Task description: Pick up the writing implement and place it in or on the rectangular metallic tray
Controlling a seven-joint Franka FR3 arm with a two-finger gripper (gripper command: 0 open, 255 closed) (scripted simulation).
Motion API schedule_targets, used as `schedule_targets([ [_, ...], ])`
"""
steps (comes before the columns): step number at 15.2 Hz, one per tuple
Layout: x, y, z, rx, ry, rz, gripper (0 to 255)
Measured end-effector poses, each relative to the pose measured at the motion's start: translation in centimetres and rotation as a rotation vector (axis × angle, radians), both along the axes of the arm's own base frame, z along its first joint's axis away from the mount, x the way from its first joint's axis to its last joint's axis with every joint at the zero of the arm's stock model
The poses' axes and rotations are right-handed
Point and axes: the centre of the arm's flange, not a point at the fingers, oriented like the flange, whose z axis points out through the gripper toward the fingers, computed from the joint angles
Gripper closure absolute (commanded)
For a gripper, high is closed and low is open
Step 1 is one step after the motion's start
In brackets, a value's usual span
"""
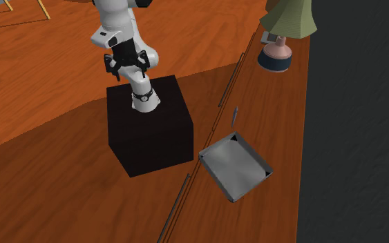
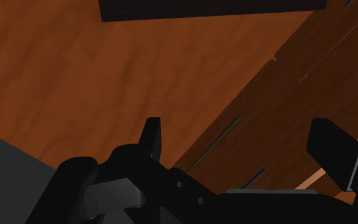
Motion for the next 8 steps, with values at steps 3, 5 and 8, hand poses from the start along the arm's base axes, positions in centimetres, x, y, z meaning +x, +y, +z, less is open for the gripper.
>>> schedule_targets([
  [3,-0.1,1.4,-0.7,0.000,-0.031,0.003,0],
  [5,-0.4,3.4,-1.9,-0.001,-0.079,0.007,0],
  [8,-0.6,6.7,-3.8,-0.002,-0.158,0.012,0],
])
